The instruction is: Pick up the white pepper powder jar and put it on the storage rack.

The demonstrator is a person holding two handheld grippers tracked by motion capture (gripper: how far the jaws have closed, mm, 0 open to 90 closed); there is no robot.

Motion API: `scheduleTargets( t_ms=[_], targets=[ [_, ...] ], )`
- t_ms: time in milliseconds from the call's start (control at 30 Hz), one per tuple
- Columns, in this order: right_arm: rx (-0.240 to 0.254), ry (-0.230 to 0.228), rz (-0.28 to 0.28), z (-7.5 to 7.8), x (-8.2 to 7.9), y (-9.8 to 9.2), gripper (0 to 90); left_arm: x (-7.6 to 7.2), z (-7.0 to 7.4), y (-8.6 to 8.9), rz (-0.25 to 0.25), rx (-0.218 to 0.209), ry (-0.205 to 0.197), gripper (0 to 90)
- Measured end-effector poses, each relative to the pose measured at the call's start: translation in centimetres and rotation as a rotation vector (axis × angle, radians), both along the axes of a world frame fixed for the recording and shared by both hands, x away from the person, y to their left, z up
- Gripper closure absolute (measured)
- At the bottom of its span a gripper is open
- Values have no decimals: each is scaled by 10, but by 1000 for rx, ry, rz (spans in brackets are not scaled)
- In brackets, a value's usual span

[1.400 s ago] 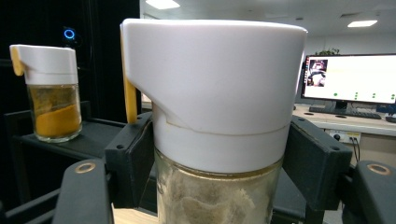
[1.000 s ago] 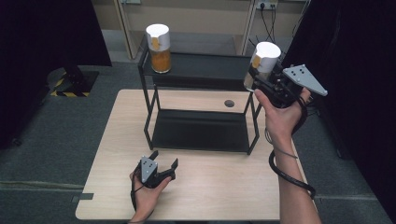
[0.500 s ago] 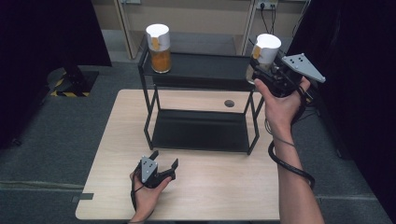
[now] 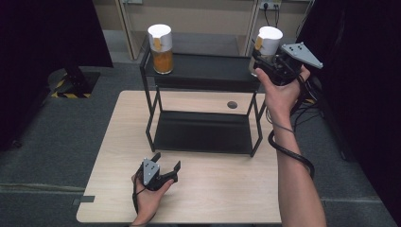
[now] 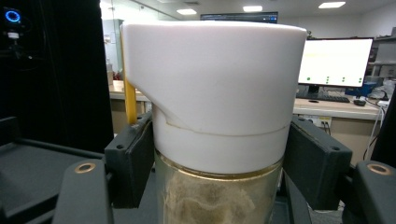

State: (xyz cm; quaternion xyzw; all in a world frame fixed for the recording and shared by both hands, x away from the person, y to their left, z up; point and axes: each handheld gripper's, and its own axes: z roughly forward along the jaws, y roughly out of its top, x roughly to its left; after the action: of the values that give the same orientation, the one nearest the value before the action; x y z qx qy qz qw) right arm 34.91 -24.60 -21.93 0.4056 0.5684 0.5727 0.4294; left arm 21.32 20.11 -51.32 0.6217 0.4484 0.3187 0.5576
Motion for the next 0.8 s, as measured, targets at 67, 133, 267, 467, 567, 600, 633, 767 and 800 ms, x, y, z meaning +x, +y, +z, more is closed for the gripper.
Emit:
scheduleTargets(
  t_ms=[67,133,267,467,567,600,633,767,800],
  targets=[
    [-2,5,-3,1,4,1,305,0,0,0,0,1,-1,136],
    [-1,12,-6,2,10,1,305,0,0,0,0,0,0,136],
    [-2,30,-10,5,19,2,305,0,0,0,-1,0,0,136],
    [6,47,-20,4,28,3,305,0,0,0,-2,-2,-2,136],
    [-1,52,-26,4,31,5,305,0,0,0,-3,-1,-1,136],
    [2,52,-26,3,32,5,305,0,0,0,-3,-1,-1,136],
    [3,53,-25,3,33,5,305,0,0,1,-3,-1,-1,136],
    [-9,55,-26,2,34,7,305,0,0,0,-3,0,-1,137],
    [-15,55,-26,2,34,8,304,0,0,0,-2,0,-1,137]
  ],
)
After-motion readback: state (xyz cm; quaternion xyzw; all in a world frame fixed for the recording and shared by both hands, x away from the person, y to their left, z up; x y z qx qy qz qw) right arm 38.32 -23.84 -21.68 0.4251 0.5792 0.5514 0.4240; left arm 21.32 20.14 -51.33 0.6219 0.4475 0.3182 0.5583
